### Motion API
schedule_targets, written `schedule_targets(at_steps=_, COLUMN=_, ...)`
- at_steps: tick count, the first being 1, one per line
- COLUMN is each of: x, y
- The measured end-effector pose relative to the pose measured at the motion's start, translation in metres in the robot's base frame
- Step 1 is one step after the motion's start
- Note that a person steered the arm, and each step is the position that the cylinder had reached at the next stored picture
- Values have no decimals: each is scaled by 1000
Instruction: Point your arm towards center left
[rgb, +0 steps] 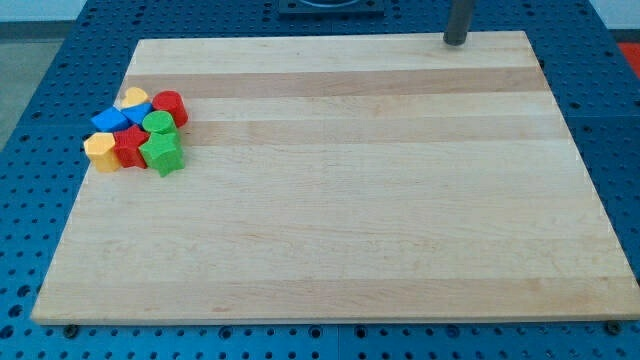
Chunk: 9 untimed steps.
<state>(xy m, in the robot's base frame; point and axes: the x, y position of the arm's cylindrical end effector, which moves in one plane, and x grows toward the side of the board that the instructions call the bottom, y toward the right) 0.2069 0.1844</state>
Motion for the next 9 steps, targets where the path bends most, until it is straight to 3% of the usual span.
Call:
schedule_targets(at_steps=1, x=0, y=0)
schedule_targets(at_steps=2, x=64, y=-8)
schedule_targets(at_steps=3, x=186, y=-61)
schedule_targets(at_steps=4, x=280, y=-163)
schedule_targets(at_steps=5, x=343, y=-269)
schedule_targets(at_steps=6, x=371, y=-344)
schedule_targets(at_steps=7, x=330, y=-368)
schedule_targets(at_steps=9, x=295, y=-438)
